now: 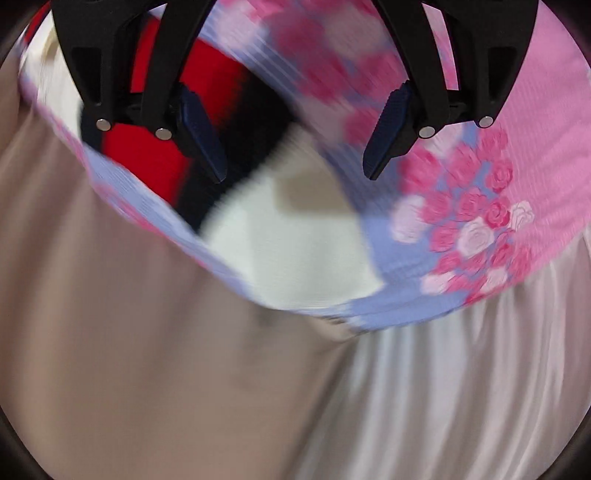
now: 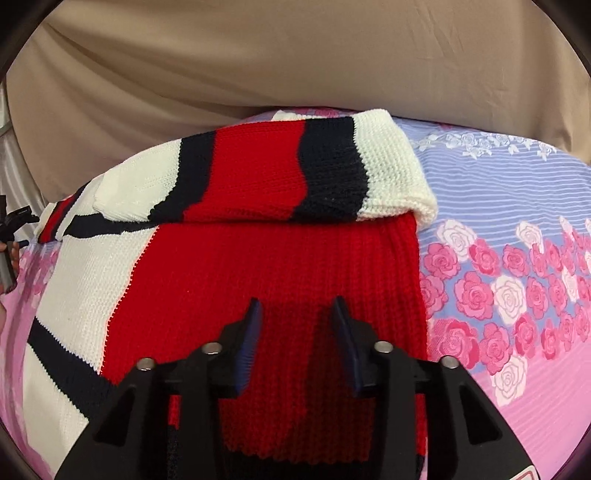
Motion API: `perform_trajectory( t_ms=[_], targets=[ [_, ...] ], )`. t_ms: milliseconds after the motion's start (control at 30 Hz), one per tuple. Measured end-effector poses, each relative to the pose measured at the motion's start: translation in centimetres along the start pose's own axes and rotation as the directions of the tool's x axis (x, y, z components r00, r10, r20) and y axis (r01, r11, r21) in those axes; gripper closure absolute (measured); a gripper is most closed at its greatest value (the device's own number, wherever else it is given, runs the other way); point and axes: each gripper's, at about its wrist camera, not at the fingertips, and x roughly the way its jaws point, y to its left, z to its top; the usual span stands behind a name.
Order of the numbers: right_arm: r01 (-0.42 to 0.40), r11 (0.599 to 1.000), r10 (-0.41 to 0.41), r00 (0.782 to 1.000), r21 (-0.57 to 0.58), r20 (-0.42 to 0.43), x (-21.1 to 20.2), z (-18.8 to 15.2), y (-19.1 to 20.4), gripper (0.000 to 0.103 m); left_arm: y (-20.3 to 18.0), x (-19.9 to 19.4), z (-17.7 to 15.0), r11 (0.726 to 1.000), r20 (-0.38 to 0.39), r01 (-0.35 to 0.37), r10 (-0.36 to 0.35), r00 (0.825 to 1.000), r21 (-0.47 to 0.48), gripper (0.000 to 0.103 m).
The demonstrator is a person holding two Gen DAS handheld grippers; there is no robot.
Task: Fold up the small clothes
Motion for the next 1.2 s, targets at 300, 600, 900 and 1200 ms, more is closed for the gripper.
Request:
perform_trajectory(
  t_ms=[300, 600, 900, 1200],
  targets=[
    [0.021, 0.999, -0.021, 1.0, -0.027, 0.003, 0.1, -0.5, 0.6, 0.055, -0.9, 0.1, 1.3, 0.987, 0.004, 0.153, -0.153, 0.988, -0.046, 0.092],
    [-0.014, 1.0, 0.014, 1.0, 0.015, 0.015, 0.0, -0.4, -0.1, 0.055, -23.7, -20.0, -11.3, 0.733, 0.034, 0.413, -0.51, 0.859, 0.541, 0.092],
    [-0.062, 0.997, 0.06, 0.998, 0.052, 0.034, -0.3, -0.4, -0.8, 0.043, -34.1, -18.5, -34.4, 0.554, -0.318, 0.567, -0.484, 0.815, 0.61, 0.037],
    [-0.191, 0.975, 0.185, 0.981, 0.112, 0.061, -1.6, 3.0, -1.5, 0.041, -23.7, -16.9, -26.8, 0.744, -0.204, 0.483, -0.441, 0.874, 0.462, 0.028]
  ],
)
